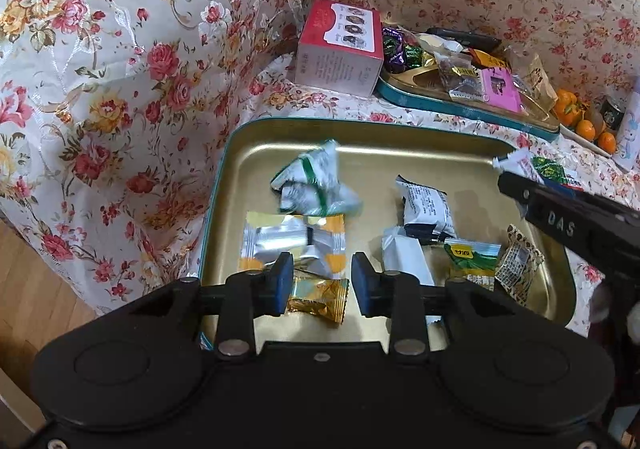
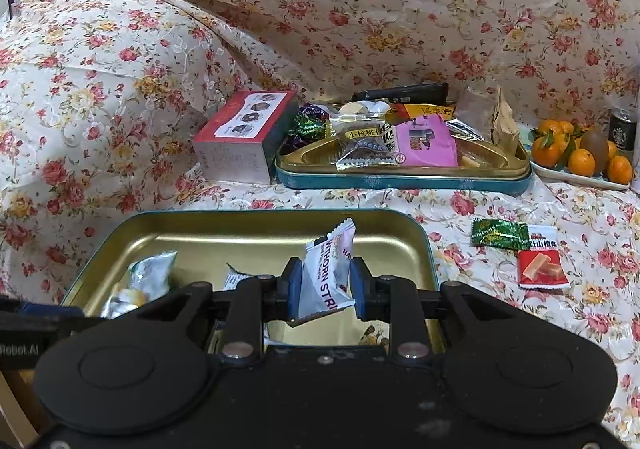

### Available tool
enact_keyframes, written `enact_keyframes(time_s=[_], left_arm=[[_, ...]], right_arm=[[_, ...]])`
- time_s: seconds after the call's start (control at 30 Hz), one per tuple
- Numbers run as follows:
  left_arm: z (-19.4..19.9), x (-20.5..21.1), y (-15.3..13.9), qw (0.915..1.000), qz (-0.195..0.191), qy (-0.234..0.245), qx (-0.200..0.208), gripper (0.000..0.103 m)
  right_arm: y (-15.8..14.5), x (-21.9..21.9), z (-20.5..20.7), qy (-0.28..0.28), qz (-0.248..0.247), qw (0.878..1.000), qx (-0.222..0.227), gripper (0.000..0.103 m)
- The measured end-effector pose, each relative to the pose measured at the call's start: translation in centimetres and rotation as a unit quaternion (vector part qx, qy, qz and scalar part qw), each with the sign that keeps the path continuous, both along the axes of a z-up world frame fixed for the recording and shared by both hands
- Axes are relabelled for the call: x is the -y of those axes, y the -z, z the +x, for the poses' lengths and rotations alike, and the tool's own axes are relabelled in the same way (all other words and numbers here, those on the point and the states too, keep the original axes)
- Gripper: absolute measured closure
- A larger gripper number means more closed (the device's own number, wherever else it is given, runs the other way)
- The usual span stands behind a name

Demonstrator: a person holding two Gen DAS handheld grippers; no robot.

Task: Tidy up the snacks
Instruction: 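Lower both packets into the tray and open both tools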

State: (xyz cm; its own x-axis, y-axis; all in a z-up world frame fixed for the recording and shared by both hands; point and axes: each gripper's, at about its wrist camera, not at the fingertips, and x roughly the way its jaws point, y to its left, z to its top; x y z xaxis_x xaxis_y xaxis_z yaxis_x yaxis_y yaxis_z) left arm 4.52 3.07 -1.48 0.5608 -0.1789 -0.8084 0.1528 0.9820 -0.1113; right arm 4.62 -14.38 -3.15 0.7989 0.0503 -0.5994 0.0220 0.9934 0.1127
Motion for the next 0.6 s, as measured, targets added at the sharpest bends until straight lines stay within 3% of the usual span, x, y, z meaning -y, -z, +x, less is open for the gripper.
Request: enact_keyframes(time_s=[0.6], left_arm=[[0.0, -0.3, -0.2, 0.9994, 0.019, -0.023, -0.018, 0.061]], right_arm=[[0.1, -0.6, 1.2, -0.001, -0.018, 1.000, -0.008, 0.074]])
